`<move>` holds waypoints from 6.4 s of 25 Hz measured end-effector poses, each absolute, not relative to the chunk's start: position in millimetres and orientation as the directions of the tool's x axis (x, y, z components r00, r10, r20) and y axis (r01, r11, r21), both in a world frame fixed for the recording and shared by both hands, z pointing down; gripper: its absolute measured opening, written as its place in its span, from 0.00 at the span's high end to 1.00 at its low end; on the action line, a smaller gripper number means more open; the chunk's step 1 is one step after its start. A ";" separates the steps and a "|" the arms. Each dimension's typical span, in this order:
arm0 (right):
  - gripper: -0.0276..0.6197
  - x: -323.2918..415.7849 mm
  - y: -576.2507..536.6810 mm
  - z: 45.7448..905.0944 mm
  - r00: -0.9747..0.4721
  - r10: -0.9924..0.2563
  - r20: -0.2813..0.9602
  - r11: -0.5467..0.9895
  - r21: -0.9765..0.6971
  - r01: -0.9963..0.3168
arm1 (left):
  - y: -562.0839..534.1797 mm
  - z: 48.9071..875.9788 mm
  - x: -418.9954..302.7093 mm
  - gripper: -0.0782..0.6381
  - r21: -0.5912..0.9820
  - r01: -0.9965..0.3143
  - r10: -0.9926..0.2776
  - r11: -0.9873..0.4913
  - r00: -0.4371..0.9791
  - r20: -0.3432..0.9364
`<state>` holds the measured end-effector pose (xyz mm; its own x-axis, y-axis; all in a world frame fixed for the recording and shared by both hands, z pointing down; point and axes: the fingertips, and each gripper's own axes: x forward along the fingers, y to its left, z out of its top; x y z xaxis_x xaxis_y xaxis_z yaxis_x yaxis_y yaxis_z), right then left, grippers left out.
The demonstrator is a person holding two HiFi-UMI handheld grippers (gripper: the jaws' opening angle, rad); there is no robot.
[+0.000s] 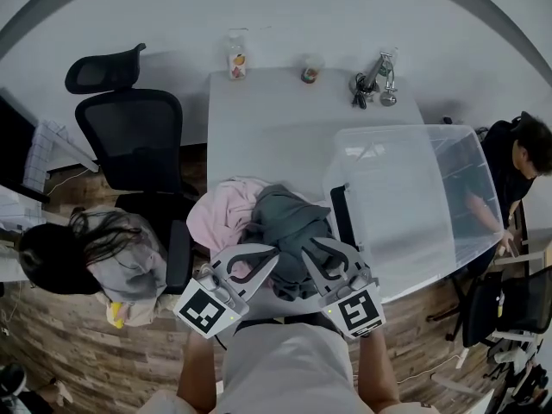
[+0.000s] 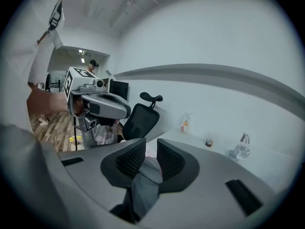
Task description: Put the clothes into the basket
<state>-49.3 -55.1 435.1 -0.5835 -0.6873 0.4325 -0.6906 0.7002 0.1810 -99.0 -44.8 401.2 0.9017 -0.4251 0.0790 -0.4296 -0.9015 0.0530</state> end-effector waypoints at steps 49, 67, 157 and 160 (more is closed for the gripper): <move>0.07 -63.6 -58.1 638.6 -0.467 -0.310 0.828 0.870 0.050 -0.490 | -59.7 526.1 -92.0 0.89 0.166 -0.377 -0.333 -0.911 0.911 0.242; 0.23 -64.9 -65.6 666.6 -0.470 -0.293 0.833 0.874 0.034 -0.484 | -59.6 532.6 -94.8 0.89 0.176 -0.389 -0.337 -0.904 0.903 0.268; 0.82 132.4 -95.5 235.7 -0.542 -0.814 -0.209 0.579 -0.206 -0.789 | -74.3 260.8 58.3 0.89 -0.352 -0.206 -0.226 -0.913 0.974 0.015; 0.82 151.7 -93.8 230.8 -0.519 -0.825 -0.222 0.560 -0.208 -0.802 | -74.0 257.8 72.3 0.89 -0.363 -0.192 -0.212 -0.912 0.977 0.015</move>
<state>151.7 -93.8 230.8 -0.5189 -0.8254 -0.2222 -0.8019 0.5601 -0.2079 72.3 -74.0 257.8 0.9772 -0.2116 0.0147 -0.1920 -0.9119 -0.3628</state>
